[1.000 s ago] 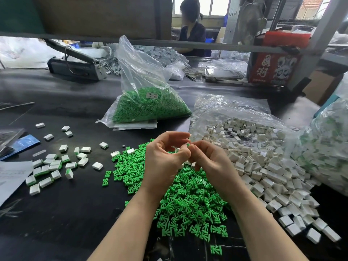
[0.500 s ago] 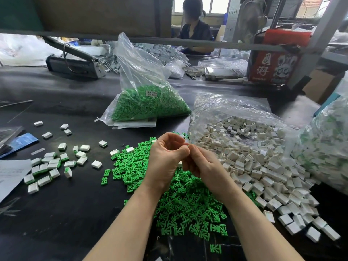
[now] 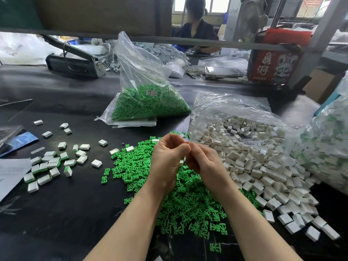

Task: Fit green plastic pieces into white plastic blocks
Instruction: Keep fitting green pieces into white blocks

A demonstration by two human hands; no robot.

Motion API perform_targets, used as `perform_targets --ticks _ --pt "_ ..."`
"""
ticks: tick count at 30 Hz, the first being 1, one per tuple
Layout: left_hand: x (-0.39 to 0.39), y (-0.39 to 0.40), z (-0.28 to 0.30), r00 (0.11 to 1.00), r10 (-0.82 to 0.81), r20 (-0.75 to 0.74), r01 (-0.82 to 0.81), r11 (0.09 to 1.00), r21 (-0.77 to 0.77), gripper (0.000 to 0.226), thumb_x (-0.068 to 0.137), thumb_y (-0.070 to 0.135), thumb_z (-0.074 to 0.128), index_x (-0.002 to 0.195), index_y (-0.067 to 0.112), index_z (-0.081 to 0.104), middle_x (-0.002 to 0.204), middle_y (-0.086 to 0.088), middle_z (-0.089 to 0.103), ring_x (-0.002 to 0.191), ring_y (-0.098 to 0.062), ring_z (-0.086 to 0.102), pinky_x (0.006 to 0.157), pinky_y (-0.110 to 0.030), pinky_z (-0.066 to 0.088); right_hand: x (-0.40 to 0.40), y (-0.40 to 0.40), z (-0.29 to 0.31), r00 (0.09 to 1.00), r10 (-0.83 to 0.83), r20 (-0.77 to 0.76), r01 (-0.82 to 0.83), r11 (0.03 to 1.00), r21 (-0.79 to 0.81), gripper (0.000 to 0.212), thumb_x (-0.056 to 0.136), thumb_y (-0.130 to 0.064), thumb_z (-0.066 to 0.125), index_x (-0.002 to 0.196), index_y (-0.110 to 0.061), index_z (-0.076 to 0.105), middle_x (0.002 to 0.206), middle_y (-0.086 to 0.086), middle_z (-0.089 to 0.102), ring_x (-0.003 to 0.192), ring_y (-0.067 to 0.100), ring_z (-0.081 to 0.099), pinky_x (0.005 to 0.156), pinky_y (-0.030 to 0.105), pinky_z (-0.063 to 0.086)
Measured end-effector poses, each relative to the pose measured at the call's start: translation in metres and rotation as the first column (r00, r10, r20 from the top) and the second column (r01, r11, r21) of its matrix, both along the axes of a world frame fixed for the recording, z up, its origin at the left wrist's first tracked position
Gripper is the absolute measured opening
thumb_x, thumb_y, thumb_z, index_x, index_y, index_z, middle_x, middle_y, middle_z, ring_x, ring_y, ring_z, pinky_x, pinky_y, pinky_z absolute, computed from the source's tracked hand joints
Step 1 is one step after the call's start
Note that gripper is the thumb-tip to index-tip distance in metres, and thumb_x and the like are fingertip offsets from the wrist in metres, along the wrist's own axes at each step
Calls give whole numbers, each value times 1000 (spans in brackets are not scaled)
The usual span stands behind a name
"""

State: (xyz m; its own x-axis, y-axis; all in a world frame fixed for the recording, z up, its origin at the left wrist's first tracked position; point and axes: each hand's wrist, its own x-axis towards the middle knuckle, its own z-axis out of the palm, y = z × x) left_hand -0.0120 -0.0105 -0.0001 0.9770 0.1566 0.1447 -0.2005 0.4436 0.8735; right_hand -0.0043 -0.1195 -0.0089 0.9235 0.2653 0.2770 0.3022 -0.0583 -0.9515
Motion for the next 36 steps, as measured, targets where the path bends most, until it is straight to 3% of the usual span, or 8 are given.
perform_targets --ticks 3,8,12,15,19,25,31,36 --pt "-1 0 0 1000 -11 -20 10 1000 -14 18 64 -2 59 68 13 52 64 -5 50 57 -16 47 53 -31 42 -1 0 0 1000 -5 4 5 1000 20 35 93 -38 46 78 -15 68 61 -6 47 61 10 43 57 31 33" --pt "-4 -2 3 999 -45 -21 44 998 -40 16 63 -5 55 67 10 49 54 0 50 42 -8 47 42 -18 41 -2 1 3 998 -29 50 30 999 -34 36 95 -37 44 64 -37 64 59 -10 45 58 9 40 54 31 32" --pt "-3 0 2 999 -30 -32 28 998 -50 17 64 -3 56 67 13 51 62 -8 47 50 -15 46 47 -27 42 -3 2 2 1000 10 15 -10 1000 -8 34 96 -35 43 83 -16 69 60 -12 45 59 7 41 55 25 33" --pt "-2 1 1 999 10 -39 -11 1000 -10 16 66 -1 60 74 11 54 67 -9 48 56 -20 44 55 -35 38 -4 1 2 997 61 -42 -60 998 33 47 94 -38 41 79 4 55 62 -8 44 59 6 39 55 22 32" --pt "-1 4 0 999 15 -34 -16 999 -28 15 82 -6 65 87 7 61 68 -5 57 58 -15 50 61 -29 44 -6 0 6 979 104 -176 -79 986 146 39 98 -39 42 72 -14 57 62 -6 49 55 4 43 51 16 35" --pt "-4 9 0 998 -54 15 55 998 -27 32 66 10 79 95 8 67 78 -6 69 78 -18 64 76 -24 53 -6 -3 11 956 95 -277 -28 971 237 44 104 -36 34 76 -14 59 63 1 54 53 9 45 52 25 31" --pt "-5 11 1 998 -56 15 56 998 -29 38 60 21 84 93 10 70 79 -6 71 75 -15 68 74 -22 56 -7 -4 13 937 130 -325 -33 957 288 42 103 -39 34 79 -14 59 62 -1 55 53 9 46 53 23 33" --pt "-3 27 7 989 -15 -149 -16 979 -202 29 66 16 79 94 10 72 84 -7 75 70 -13 70 67 -24 59 -5 -7 13 979 -6 -205 23 996 82 49 105 -35 34 68 -14 59 55 -2 50 50 9 43 48 20 34"
